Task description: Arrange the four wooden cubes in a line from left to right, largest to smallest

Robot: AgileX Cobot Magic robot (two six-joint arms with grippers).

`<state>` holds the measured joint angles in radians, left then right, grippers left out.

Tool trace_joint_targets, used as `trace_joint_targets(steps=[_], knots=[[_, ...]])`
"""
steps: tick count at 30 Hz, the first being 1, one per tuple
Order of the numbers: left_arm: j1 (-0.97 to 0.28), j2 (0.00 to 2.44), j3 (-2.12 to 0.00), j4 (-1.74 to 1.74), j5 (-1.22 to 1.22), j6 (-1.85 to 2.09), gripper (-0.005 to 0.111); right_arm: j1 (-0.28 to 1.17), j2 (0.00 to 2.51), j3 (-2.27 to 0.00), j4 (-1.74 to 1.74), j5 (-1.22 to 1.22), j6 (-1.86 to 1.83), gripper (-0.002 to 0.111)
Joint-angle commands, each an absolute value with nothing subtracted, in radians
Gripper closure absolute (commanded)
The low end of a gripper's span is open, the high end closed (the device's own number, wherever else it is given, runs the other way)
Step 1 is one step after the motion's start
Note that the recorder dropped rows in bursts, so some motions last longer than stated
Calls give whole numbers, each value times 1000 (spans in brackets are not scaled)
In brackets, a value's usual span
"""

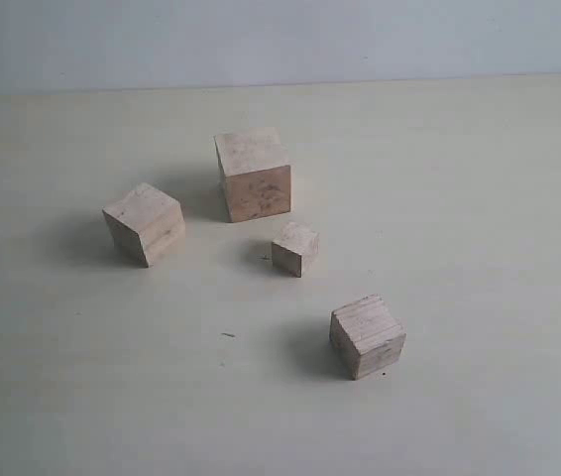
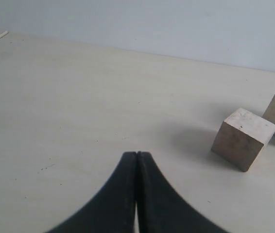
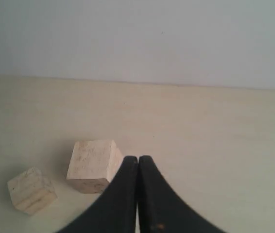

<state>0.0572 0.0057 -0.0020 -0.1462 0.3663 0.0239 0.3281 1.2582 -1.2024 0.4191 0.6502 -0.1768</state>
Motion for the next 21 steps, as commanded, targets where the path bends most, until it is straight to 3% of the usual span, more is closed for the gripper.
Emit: trace_joint_targets(steps=[1, 6, 13, 17, 21], knots=[[60, 0, 0, -141, 359, 26, 107, 337, 1378, -1223, 446, 554, -185, 108], [60, 0, 0, -141, 359, 26, 107, 337, 1441, -1223, 619, 508, -170, 108], [60, 0, 0, -141, 359, 26, 107, 368, 1507, -1227, 995, 605, -664, 108], [60, 0, 0, -141, 359, 26, 107, 492, 1553, -1271, 839, 582, -621, 108], [60, 0, 0, -141, 359, 26, 107, 611, 1620, -1343, 478, 573, -329, 108]])
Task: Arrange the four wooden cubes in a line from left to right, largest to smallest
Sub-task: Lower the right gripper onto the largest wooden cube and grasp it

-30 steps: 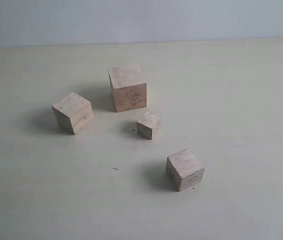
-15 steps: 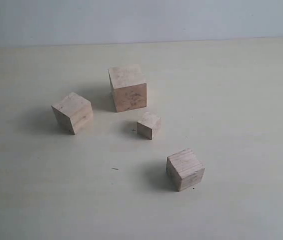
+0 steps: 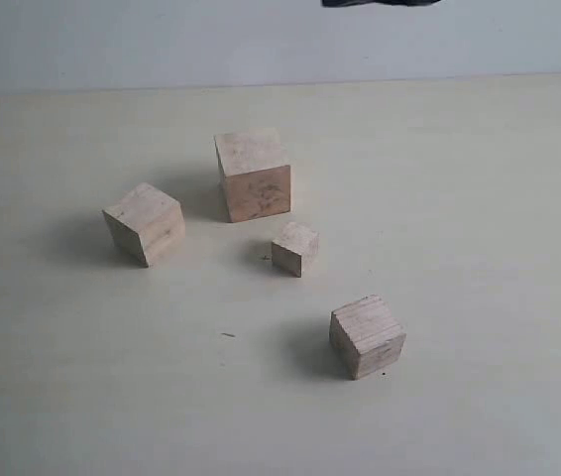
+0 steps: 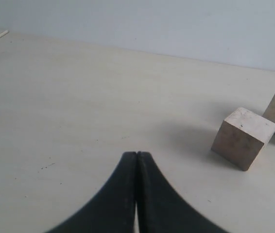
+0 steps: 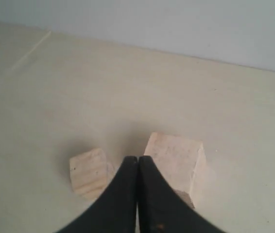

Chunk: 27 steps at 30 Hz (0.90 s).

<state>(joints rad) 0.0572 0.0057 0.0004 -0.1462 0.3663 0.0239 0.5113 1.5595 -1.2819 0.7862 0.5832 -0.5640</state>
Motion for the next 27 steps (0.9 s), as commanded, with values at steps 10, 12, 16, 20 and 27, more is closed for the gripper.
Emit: trace_joint_targets(steps=[10, 12, 16, 20, 27], knots=[[60, 0, 0, -141, 359, 26, 107, 757, 1782, -1523, -131, 704, 265, 78], [60, 0, 0, -141, 359, 26, 107, 778, 1808, -1550, -133, 704, 201, 62], [60, 0, 0, -141, 359, 26, 107, 794, 1870, -1596, -133, 686, 123, 32], [60, 0, 0, -141, 359, 26, 107, 794, 1935, -1606, -135, 680, 169, 15], [60, 0, 0, -141, 359, 26, 107, 794, 2083, -1648, -142, 628, 317, 14]])
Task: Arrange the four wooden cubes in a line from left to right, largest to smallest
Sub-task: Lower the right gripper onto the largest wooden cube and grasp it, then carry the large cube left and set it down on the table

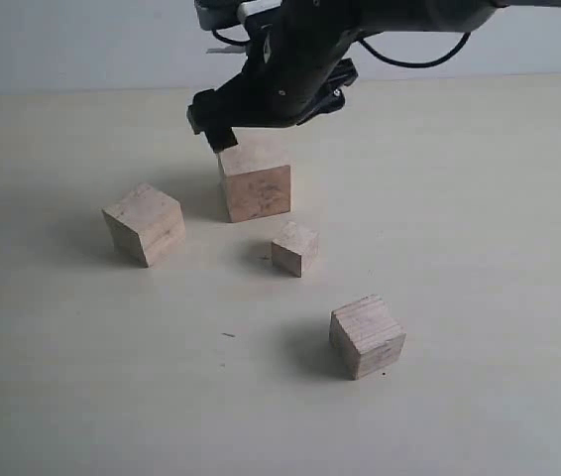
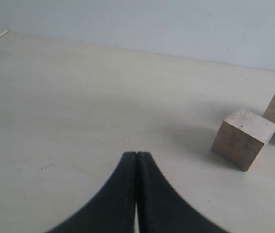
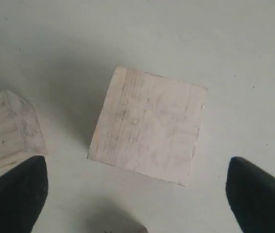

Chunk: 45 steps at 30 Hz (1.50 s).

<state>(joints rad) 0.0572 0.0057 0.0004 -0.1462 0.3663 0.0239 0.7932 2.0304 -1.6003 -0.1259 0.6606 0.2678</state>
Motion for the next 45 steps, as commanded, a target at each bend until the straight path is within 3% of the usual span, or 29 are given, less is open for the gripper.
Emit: trace_joint_targets(steps=[1, 11, 28, 31, 36, 45], knots=[[60, 0, 0, -141, 359, 26, 107, 794, 2097, -1661, -142, 610, 317, 14], [60, 0, 0, -141, 359, 26, 107, 789, 2215, -1797, -277, 601, 483, 14], [60, 0, 0, -141, 359, 26, 107, 789, 2327, -1813, -345, 625, 606, 17], [60, 0, 0, -141, 359, 26, 107, 789, 2329, -1813, -341, 627, 606, 34], [60, 0, 0, -141, 359, 26, 107, 789, 2297, -1813, -341, 633, 567, 106], [60, 0, 0, -141, 359, 26, 107, 791, 2166, -1813, -45, 528, 104, 108]])
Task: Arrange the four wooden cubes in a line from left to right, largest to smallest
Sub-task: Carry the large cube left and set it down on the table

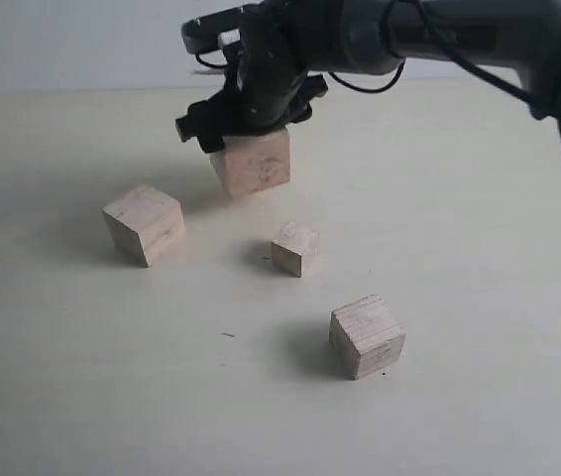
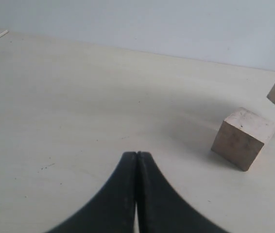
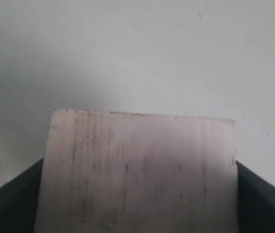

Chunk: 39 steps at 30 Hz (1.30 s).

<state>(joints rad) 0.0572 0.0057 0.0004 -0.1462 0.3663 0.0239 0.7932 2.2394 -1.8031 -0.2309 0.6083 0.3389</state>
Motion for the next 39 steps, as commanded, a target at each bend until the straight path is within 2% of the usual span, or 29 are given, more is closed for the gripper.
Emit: trace_joint_targets(steps=[1, 2, 4, 5, 7, 9, 16, 31, 35, 39], knots=[[60, 0, 0, -141, 359, 26, 107, 791, 2155, -1813, 40, 519, 21, 108], [60, 0, 0, -141, 359, 26, 107, 791, 2148, -1813, 116, 512, -58, 108], [60, 0, 0, -141, 359, 26, 107, 791, 2138, -1813, 493, 517, -463, 108], [60, 0, 0, -141, 359, 26, 107, 791, 2142, -1813, 769, 567, -794, 108], [60, 0, 0, -141, 359, 26, 107, 791, 2159, -1813, 1089, 703, -1228, 108], [60, 0, 0, -141, 359, 26, 107, 797, 2180, -1813, 1273, 807, -1485, 108], [60, 0, 0, -141, 359, 26, 107, 905, 2261, -1813, 1301, 841, -1827, 108], [60, 0, 0, -141, 359, 26, 107, 922, 2371, -1813, 1286, 498, -1919, 108], [60, 0, 0, -141, 359, 26, 107, 922, 2375, -1813, 1181, 477, -1828, 108], [60, 0, 0, -141, 359, 26, 107, 922, 2360, -1813, 919, 471, -1609, 108]])
